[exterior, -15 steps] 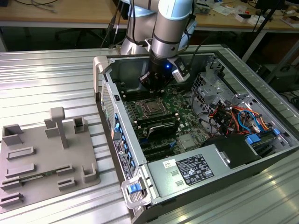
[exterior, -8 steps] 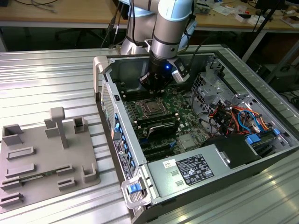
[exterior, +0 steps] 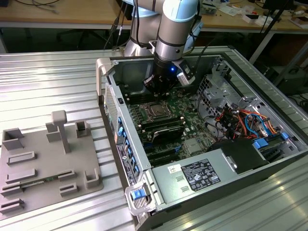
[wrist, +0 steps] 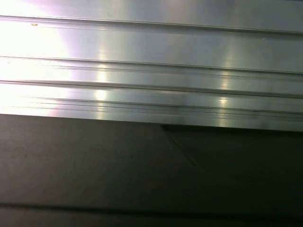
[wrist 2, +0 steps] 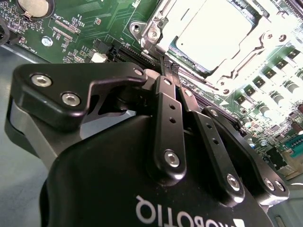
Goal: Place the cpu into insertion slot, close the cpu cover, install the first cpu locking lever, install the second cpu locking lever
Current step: 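Install the first cpu locking lever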
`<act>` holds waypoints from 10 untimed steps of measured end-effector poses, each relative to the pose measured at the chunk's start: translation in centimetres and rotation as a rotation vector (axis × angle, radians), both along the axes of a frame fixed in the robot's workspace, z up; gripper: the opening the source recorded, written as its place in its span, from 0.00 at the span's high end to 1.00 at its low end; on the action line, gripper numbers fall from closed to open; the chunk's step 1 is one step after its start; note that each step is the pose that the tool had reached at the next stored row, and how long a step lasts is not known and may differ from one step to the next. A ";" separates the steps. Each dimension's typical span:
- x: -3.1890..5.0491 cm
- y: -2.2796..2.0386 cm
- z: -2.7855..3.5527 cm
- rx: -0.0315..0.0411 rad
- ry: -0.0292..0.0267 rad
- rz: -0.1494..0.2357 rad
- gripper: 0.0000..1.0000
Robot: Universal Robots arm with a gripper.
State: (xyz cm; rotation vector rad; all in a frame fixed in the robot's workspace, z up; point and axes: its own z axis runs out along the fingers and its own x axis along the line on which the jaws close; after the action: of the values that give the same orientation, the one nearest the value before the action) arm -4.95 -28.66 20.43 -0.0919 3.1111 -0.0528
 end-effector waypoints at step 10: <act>0.00 0.00 -0.02 0.0001 0.0000 0.000 0.89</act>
State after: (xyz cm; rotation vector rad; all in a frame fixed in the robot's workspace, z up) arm -4.95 -28.66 20.41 -0.0919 3.1110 -0.0527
